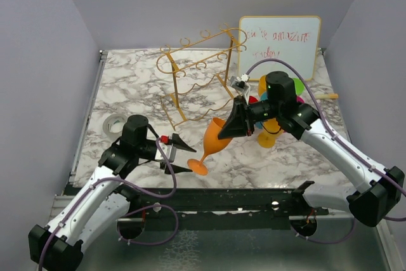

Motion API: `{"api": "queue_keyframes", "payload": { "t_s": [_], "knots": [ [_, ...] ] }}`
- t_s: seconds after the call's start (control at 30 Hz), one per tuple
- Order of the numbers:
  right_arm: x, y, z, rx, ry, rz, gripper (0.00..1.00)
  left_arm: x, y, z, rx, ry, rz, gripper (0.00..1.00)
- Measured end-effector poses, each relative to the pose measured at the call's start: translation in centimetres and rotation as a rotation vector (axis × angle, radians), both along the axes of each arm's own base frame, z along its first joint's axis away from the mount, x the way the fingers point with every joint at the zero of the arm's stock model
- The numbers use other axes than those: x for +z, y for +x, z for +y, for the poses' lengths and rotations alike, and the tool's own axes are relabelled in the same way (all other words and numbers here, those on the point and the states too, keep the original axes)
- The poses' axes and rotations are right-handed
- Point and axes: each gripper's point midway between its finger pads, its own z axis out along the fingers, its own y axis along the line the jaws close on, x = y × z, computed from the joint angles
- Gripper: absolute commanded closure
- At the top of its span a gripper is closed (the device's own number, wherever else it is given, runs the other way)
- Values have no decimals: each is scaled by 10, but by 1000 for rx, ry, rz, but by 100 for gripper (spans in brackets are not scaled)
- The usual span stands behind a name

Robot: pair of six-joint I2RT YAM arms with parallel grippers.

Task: Take the wine glass off the wine glass rack
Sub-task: Place the wine glass at the center of the board.

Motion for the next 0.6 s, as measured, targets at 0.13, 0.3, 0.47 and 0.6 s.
{"api": "queue_keyframes", "payload": {
  "t_s": [0.13, 0.3, 0.47, 0.6],
  "knots": [
    [-17, 11, 0, -82, -64, -3, 100, 5, 4, 3, 49, 1, -30, 1],
    [-46, 35, -8, -246, -200, -13, 100, 9, 17, 10, 183, 20, -59, 1],
    [-76, 59, -25, -437, -338, -84, 100, 13, 45, 21, 427, 21, -12, 1],
    [-97, 67, -32, -527, -437, -147, 99, 17, 69, 31, 638, -28, 87, 1]
  ]
}}
